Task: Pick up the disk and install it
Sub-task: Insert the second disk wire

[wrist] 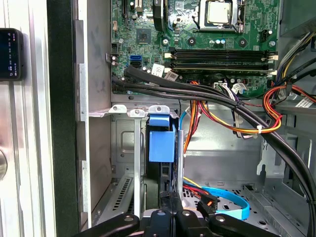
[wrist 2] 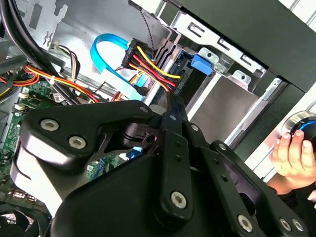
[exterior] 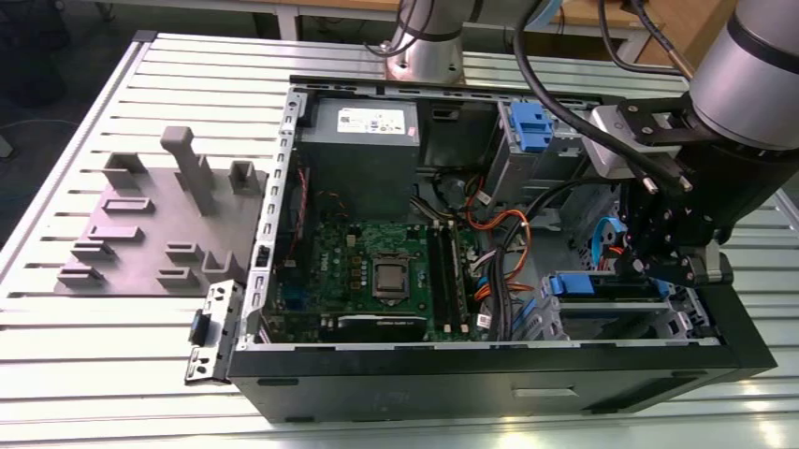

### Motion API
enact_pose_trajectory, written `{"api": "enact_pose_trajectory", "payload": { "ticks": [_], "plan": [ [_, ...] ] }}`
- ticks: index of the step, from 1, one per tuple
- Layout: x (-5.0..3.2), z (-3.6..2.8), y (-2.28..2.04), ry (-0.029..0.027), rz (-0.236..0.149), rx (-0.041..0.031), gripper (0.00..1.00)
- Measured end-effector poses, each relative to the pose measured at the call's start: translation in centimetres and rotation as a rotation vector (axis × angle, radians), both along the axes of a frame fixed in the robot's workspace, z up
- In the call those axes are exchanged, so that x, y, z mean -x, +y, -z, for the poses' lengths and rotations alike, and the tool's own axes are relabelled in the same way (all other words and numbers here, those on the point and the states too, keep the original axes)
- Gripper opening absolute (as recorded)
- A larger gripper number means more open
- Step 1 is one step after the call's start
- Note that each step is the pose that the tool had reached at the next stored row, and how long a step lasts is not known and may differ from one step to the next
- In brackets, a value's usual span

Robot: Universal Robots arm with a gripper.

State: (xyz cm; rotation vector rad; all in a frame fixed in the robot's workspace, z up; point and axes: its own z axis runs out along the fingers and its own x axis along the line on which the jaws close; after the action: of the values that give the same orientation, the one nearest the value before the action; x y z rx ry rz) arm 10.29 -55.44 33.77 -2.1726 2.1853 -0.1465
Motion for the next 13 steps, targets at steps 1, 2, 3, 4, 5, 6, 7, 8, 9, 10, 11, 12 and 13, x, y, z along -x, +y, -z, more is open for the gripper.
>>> {"api": "enact_pose_trajectory", "payload": {
  "ticks": [1,2,3,4,5,6,7,8,9,10,11,12,13],
  "plan": [
    [0.03,0.00,0.00,0.0000,0.000,0.0000,0.11],
    [0.09,0.00,0.00,0.0000,0.000,0.0000,0.11],
    [0.15,0.00,0.00,0.0000,0.000,0.0000,0.11],
    [0.23,0.00,0.00,0.0000,0.000,0.0000,0.11],
    [0.27,0.00,-0.01,0.0000,0.000,0.0000,0.11],
    [0.31,0.00,-0.01,0.0000,0.000,0.0001,0.11],
    [0.31,0.00,-0.01,0.0000,0.000,0.0000,0.11],
    [0.32,0.00,-0.01,0.0000,0.000,0.0000,0.11],
    [0.34,0.00,-0.01,0.0000,0.000,0.0000,0.11],
    [0.35,0.00,-0.01,0.0000,0.000,0.0000,0.11],
    [0.36,-0.01,-0.01,0.0000,0.000,-0.0001,0.11],
    [0.36,-0.08,0.00,0.0000,0.000,0.0002,0.11],
    [0.36,-0.19,0.00,0.0000,0.000,0.0002,0.11]
  ]
}}
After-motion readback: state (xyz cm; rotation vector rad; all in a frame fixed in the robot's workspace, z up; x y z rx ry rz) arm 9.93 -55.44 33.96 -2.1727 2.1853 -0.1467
